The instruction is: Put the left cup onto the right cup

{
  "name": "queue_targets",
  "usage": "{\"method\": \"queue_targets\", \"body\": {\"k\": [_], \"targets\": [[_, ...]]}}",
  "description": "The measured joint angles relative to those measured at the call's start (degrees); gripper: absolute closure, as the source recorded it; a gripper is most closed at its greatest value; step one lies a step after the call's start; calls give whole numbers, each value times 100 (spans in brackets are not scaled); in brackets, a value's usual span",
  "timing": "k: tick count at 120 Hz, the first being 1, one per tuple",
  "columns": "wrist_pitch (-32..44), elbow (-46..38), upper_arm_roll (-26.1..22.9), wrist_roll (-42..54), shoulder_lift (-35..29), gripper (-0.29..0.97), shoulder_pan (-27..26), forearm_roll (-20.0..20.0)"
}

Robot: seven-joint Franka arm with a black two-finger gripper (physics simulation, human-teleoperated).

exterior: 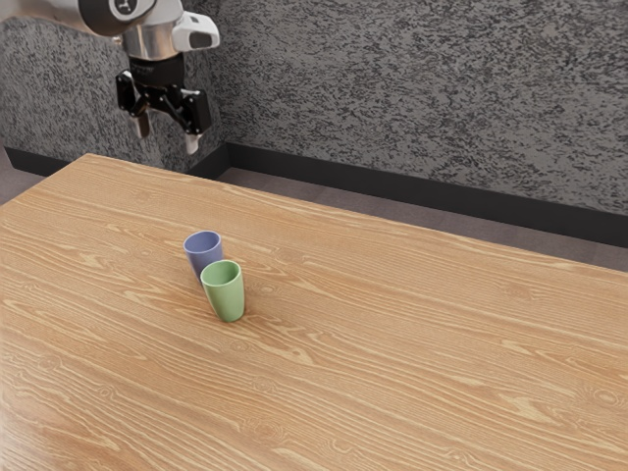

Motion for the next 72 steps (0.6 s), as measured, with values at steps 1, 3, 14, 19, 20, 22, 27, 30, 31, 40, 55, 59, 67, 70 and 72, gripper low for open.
{"method": "queue_targets", "body": {"k": [1, 3, 14, 19, 20, 22, 27, 30, 31, 40, 55, 59, 67, 70, 72], "targets": [[-2, -2, -5, 1, -5, 0, -4, -2], [-5, -5, -16, 4, -13, 0, -11, -6], [-11, -25, -47, 19, -29, 0, -48, -20], [-7, -28, -61, 25, -21, 0, -46, -20], [-5, -28, -64, 26, -19, 0, -44, -19], [-1, -30, -71, 28, -17, 0, -39, -17], [17, -49, -89, 33, -20, 0, -26, -10], [30, -71, -96, 35, -22, 0, -23, -3], [36, -80, -98, 35, -23, 0, -22, -1], [120, -135, -106, 40, 11, 0, -28, 17], [383, -293, -71, 33, 79, 0, -40, 36], [469, -339, -58, 23, 102, 0, -35, 40], [618, -395, -39, -27, 162, 0, -19, 47], [663, -403, -31, -51, 179, 0, -17, 49], [691, -407, -24, -67, 190, 0, -17, 50]]}}
